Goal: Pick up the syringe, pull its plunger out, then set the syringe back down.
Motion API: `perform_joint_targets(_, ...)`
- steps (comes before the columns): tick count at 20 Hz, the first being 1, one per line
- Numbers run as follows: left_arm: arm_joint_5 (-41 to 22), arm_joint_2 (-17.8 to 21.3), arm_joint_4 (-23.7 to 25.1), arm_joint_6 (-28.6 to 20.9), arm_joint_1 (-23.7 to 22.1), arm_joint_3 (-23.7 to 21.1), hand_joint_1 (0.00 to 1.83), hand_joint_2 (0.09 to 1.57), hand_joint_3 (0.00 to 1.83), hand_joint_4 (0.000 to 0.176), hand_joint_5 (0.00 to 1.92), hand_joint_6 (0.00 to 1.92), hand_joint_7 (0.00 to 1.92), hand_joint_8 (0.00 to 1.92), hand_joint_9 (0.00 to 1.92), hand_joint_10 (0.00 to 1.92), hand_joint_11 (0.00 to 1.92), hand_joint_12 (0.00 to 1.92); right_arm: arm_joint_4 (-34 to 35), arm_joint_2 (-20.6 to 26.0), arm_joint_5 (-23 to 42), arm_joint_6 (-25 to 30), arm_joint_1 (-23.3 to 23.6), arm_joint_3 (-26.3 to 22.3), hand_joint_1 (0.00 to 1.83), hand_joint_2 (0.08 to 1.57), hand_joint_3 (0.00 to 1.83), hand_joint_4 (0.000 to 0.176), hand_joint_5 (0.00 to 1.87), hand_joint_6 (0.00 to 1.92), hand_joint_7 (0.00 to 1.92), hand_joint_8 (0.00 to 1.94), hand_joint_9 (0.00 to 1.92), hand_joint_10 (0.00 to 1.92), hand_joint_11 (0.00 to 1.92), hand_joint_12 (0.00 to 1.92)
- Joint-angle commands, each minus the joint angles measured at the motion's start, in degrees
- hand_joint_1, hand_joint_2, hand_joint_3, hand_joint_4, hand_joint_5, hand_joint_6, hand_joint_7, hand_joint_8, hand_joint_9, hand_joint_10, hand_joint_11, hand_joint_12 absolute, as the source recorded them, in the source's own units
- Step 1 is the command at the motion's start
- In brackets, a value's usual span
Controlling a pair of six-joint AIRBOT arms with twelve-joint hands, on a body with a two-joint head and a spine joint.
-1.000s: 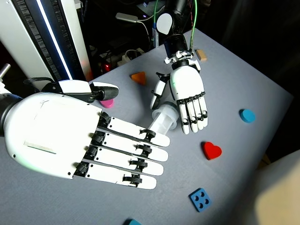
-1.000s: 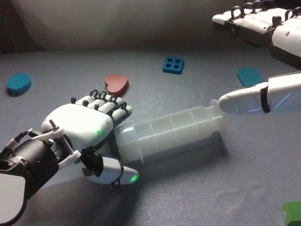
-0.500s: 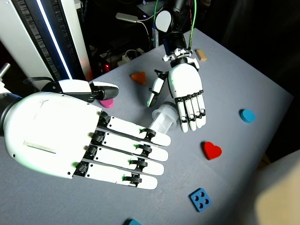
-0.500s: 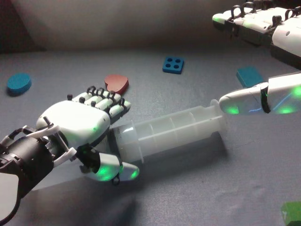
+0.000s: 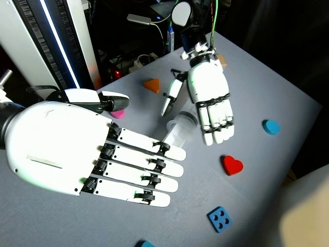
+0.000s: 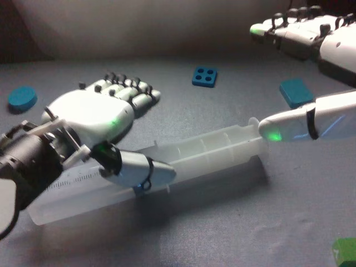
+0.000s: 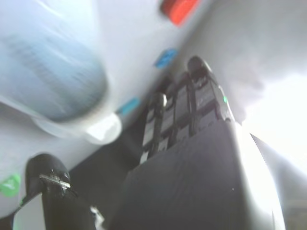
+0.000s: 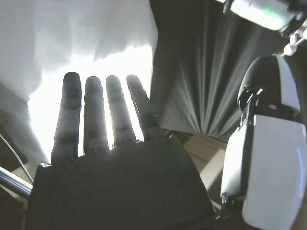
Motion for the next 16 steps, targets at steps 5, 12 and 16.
perform_joint_targets(5, 8.0, 2.2, -5.7, 7.3, -4.3, -2.7, 0.38, 0.95, 0.0, 0.0, 0.27, 0.01, 0.23, 0.01, 0.19, 0.02, 0.0, 0.69, -0.3, 0.1, -4.5, 0.1, 0.6, -0.9, 0.26, 0.91, 0.0, 0.0, 0.19, 0.01, 0.2, 0.0, 0.21, 0.01, 0.0, 0.66)
perform_joint_targets(12, 9.3, 3.1, -15.6, 19.7, -10.2, -5.9, 0.88, 1.22, 0.01, 0.08, 0.78, 1.07, 0.68, 0.81, 0.57, 1.42, 0.58, 1.66, 1.5, 0.0, -3.5, 0.8, 0.6, -1.0, 0.63, 1.1, 0.0, 0.0, 0.79, 1.2, 1.04, 0.85, 0.98, 1.45, 0.98, 1.64)
perform_joint_targets(16, 9.3, 3.3, -15.6, 19.7, -10.1, -6.7, 0.85, 1.24, 0.0, 0.0, 0.83, 1.91, 0.9, 1.92, 1.01, 1.92, 1.09, 1.92, 1.5, -0.4, -4.2, -1.2, 1.3, -1.0, 0.84, 1.1, 0.0, 0.0, 0.69, 1.92, 1.01, 1.94, 1.25, 1.92, 1.54, 1.92)
